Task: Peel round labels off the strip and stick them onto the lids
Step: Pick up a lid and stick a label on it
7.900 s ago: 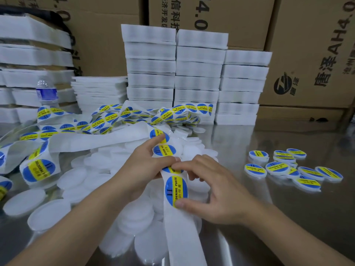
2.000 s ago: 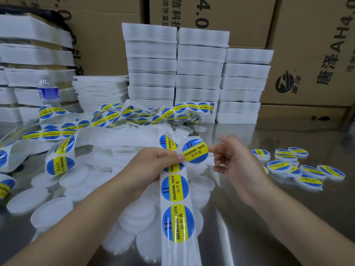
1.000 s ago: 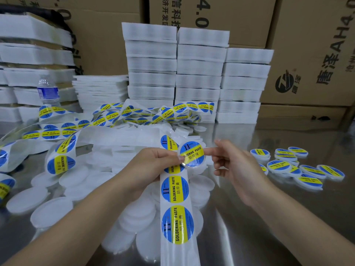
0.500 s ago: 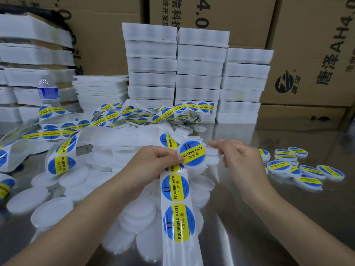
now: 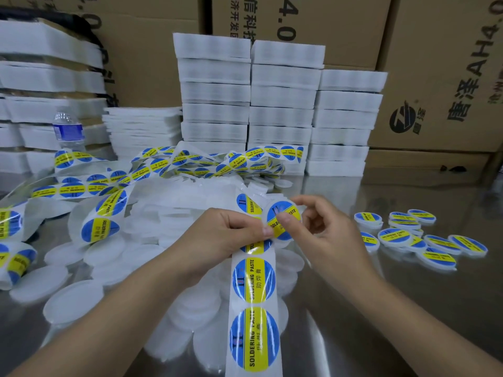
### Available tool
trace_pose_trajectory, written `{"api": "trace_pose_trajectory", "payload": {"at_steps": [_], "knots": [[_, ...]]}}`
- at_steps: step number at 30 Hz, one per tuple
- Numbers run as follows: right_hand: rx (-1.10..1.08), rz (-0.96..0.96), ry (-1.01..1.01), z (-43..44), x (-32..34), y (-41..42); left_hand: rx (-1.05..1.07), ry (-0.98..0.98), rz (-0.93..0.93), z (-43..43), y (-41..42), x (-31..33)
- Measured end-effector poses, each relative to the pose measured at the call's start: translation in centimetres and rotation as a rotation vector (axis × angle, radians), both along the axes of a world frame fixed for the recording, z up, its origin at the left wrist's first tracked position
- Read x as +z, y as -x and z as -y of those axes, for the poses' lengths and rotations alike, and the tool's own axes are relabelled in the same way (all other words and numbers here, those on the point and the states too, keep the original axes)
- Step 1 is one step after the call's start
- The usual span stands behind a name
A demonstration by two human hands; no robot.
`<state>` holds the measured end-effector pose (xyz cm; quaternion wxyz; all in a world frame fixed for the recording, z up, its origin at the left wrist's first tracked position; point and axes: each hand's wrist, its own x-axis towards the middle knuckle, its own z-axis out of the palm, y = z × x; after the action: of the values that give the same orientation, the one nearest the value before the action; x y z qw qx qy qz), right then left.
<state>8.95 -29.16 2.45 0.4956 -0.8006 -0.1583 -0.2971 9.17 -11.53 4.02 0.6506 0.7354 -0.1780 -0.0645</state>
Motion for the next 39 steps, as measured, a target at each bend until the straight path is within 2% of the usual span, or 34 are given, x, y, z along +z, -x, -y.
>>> {"api": "trace_pose_trajectory", "payload": {"at_steps": [7, 15, 39], "knots": [[-0.048, 0.014, 0.122, -0.2, -0.6, -0.1, -0.093, 0.003, 0.04, 0.1, 0.1, -0.3], [0.035, 0.028, 0.044, -0.2, -0.8, -0.2, -0.084, 0.002, 0.039, 0.5, 0.3, -0.4], [-0.021, 0.073, 0.027, 0.0, -1.1, -0.9, -0.025, -0.025, 0.017, 0.6, 0.0, -0.6]]}}
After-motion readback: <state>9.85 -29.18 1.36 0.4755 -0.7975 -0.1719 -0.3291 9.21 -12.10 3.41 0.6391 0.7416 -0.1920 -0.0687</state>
